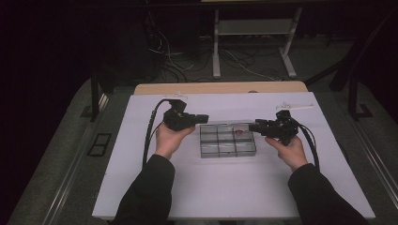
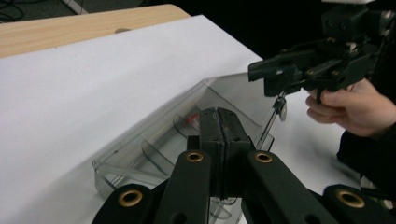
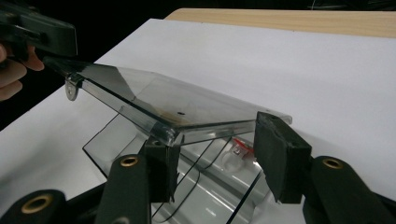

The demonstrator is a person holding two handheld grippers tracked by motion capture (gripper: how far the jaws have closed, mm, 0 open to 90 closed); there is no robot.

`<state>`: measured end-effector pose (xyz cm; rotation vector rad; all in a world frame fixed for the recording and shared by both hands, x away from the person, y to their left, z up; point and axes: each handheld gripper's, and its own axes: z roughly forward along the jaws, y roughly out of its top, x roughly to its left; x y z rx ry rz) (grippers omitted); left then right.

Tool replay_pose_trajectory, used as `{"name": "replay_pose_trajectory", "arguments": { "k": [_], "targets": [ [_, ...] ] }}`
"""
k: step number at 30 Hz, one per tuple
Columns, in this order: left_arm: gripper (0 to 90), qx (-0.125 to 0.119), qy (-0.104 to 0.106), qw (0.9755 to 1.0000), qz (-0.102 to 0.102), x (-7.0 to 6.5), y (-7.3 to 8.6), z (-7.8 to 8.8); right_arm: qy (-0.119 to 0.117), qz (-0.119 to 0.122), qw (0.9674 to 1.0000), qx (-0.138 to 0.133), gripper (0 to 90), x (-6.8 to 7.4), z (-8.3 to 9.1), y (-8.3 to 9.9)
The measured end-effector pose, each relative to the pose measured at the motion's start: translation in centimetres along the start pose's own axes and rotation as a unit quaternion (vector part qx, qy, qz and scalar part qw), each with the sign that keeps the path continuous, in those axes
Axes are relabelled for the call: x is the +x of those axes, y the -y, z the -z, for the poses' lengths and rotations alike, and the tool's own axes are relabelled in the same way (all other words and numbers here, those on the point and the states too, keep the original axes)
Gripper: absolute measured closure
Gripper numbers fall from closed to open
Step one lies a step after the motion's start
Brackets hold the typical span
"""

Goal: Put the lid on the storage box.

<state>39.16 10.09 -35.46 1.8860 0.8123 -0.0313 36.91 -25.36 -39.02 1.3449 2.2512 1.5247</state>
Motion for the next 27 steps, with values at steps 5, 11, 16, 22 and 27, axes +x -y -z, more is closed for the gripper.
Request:
{"name": "replay_pose_trajectory", "arguments": {
  "k": [5,11,16,22,27],
  "targets": [
    [88.4,-0.005,0.004,1.0000,-0.003,-0.2,0.9,0.0,0.005,0.005,1.0000,0.001,50.0,0.4,0.6,0.5],
    [88.4,-0.002,0.003,0.9999,-0.012,-0.8,1.7,0.0,0.010,0.013,0.9998,0.008,49.8,0.8,1.1,1.4],
    [88.4,-0.001,-0.005,0.9994,-0.034,-1.3,2.6,-0.1,0.014,0.018,0.9996,0.015,49.8,1.1,1.2,2.2],
    [88.3,-0.001,-0.006,0.9995,-0.032,-1.3,3.5,-0.2,0.014,0.017,0.9996,0.019,49.9,1.2,1.2,3.1],
    [88.3,0.000,-0.005,0.9996,-0.029,-1.3,4.4,-0.4,0.017,0.019,0.9993,0.028,49.9,1.2,1.1,3.9]
  ]
}}
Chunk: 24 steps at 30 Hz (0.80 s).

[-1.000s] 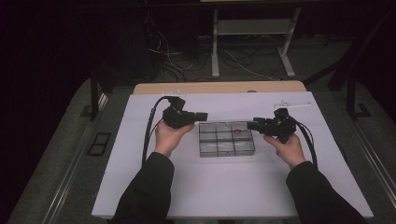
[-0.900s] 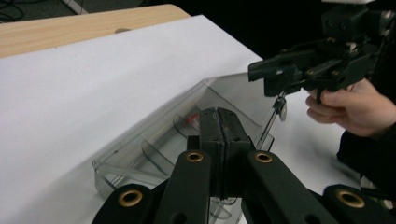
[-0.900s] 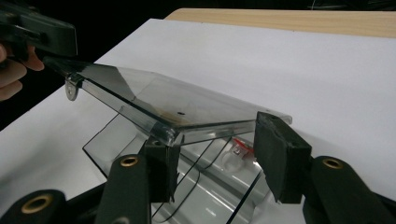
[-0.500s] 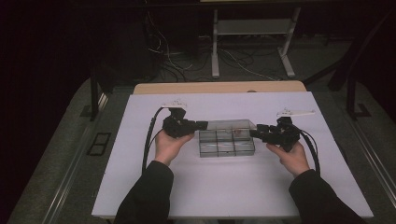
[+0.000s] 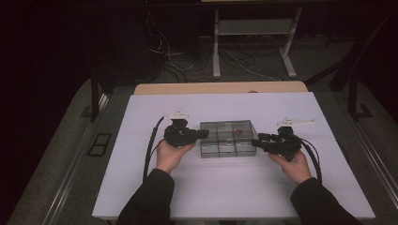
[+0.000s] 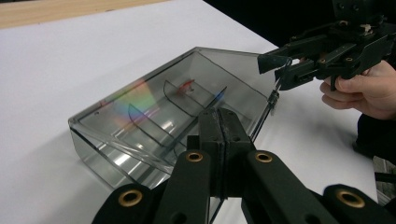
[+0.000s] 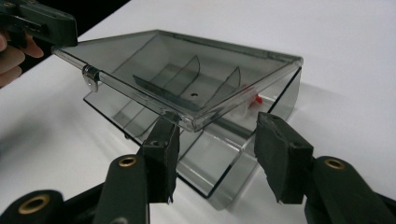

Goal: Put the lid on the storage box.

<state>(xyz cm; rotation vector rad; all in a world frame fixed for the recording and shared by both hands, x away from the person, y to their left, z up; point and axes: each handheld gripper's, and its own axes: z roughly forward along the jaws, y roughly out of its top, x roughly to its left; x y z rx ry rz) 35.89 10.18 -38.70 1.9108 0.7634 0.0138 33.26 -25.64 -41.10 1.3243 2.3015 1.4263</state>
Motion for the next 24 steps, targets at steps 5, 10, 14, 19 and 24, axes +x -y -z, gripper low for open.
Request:
{"name": "replay_pose_trajectory", "arguments": {
  "k": [5,10,14,19,24],
  "targets": [
    [88.3,0.003,-0.001,1.0000,0.003,0.0,1.0,-0.1,0.002,0.000,0.9999,0.010,50.2,0.1,0.0,0.8],
    [86.3,0.015,-0.004,0.9999,0.002,-0.3,1.9,0.2,0.001,0.006,0.9998,0.017,50.5,0.4,0.3,1.6],
    [74.5,0.008,-0.006,0.9999,0.003,-0.5,2.4,0.8,-0.007,0.001,0.9999,0.010,50.5,0.5,0.8,2.0],
    [47.5,0.002,-0.016,0.9998,0.015,-0.8,3.0,1.5,-0.018,0.003,0.9998,0.012,43.1,1.0,1.5,2.2],
    [27.6,-0.005,-0.024,0.9994,0.026,-1.1,3.8,2.3,-0.036,0.006,0.9992,0.015,21.2,1.5,2.2,2.6]
  ]
}}
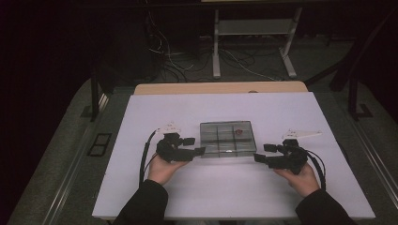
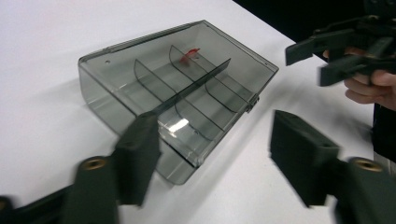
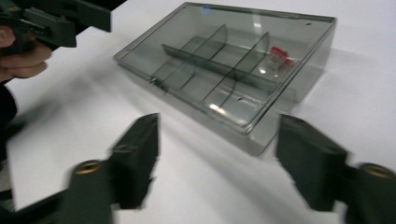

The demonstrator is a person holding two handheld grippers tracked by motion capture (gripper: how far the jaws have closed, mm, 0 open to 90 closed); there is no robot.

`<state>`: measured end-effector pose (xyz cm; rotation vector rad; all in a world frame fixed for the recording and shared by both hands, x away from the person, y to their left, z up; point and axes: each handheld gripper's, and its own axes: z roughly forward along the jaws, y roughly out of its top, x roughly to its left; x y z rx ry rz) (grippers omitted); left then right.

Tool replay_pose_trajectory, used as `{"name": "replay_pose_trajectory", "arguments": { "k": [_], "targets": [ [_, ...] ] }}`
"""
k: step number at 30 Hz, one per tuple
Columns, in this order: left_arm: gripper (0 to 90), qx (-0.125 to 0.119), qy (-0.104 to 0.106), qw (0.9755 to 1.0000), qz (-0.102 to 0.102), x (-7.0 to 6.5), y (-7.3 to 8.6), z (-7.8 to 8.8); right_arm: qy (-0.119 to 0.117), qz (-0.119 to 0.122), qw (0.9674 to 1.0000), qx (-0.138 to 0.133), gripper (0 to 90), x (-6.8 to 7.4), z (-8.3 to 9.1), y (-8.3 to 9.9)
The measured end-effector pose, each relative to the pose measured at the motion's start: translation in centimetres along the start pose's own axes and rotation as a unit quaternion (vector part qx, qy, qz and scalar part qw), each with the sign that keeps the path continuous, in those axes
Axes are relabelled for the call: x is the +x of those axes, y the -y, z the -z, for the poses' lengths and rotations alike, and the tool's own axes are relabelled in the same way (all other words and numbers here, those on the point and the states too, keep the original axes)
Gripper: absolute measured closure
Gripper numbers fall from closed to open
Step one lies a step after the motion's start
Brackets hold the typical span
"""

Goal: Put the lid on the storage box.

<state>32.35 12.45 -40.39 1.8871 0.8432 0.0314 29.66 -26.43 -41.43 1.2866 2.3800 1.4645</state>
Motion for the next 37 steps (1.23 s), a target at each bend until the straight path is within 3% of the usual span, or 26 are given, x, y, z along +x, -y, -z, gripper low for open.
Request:
{"name": "replay_pose_trajectory", "arguments": {
  "k": [2,4,6,8,18,29,37],
  "targets": [
    [20.8,-0.001,-0.002,1.0000,0.005,-0.2,0.3,0.2,0.005,0.013,0.9999,0.007,11.9,0.4,0.2,0.1],
    [12.6,0.001,-0.003,1.0000,0.006,-0.3,0.5,0.5,0.013,0.024,0.9996,0.010,10.9,0.8,0.6,0.4],
    [7.6,0.002,-0.006,1.0000,0.003,-0.5,0.7,0.7,0.012,0.029,0.9994,0.013,0.0,1.1,0.9,0.6],
    [1.7,0.003,-0.011,0.9999,-0.002,-0.8,0.8,1.0,0.008,0.036,0.9992,0.016,0.5,1.4,1.2,0.8],
    [0.4,-0.005,-0.018,0.9998,-0.006,-1.6,2.8,2.6,0.002,0.037,0.9993,0.011,0.5,2.1,2.6,2.2],
    [0.4,-0.002,-0.018,0.9998,0.000,-2.1,6.2,4.2,0.017,0.032,0.9993,0.012,0.6,1.5,3.7,4.4],
    [0.4,0.001,-0.021,0.9998,-0.004,-2.1,7.0,4.2,0.019,0.018,0.9996,0.012,0.6,0.9,3.7,6.0]
  ]
}}
